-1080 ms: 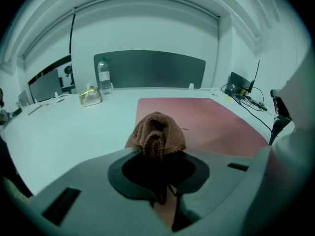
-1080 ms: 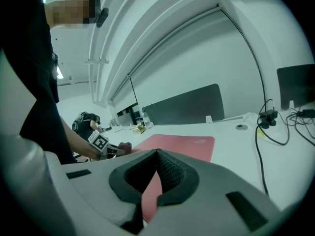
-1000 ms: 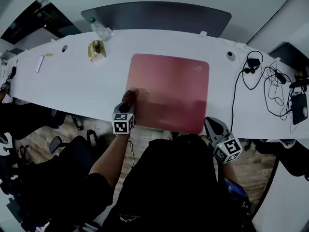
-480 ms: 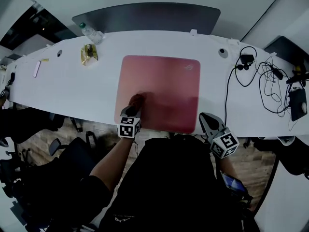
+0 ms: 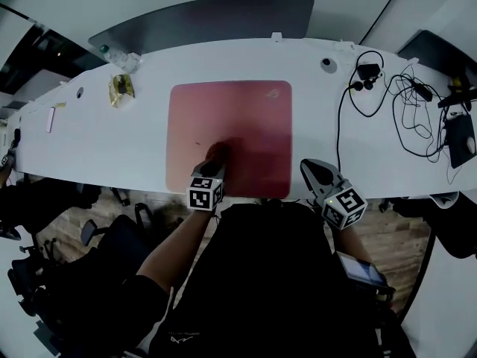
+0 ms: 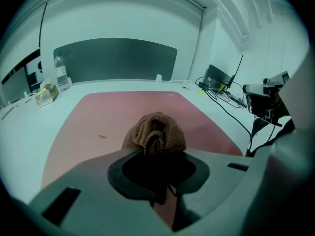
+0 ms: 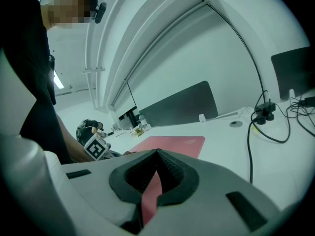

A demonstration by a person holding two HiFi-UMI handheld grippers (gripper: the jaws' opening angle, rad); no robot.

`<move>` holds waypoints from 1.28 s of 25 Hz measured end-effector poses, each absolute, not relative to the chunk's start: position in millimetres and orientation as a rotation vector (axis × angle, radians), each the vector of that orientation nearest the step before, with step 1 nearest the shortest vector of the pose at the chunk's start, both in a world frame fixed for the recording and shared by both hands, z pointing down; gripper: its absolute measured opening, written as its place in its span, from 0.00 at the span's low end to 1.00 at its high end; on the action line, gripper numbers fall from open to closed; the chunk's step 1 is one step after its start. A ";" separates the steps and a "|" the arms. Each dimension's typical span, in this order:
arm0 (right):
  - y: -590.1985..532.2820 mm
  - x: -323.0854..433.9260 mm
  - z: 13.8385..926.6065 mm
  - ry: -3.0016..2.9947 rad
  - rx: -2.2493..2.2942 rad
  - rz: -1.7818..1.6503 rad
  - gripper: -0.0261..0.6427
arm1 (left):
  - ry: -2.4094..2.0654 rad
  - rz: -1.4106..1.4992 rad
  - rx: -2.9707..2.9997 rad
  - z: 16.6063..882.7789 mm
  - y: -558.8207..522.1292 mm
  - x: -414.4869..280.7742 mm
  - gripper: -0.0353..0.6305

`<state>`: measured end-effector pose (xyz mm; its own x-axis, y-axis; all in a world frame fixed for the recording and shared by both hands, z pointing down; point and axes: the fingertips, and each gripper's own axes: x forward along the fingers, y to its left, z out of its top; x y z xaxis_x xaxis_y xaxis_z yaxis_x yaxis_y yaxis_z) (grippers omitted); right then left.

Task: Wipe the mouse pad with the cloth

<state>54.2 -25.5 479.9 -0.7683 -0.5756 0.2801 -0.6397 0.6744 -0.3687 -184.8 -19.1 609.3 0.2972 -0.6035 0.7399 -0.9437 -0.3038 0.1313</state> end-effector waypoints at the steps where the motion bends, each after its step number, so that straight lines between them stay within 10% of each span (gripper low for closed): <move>1: -26.3 56.5 480.8 -2.747 1.002 0.690 0.07 | -1.361 0.784 2.014 609.3 -20.4 -177.4 0.18; 32: -53.5 119.3 497.7 -2.746 1.133 0.769 0.07 | -0.542 0.716 2.357 597.6 -22.8 82.4 0.18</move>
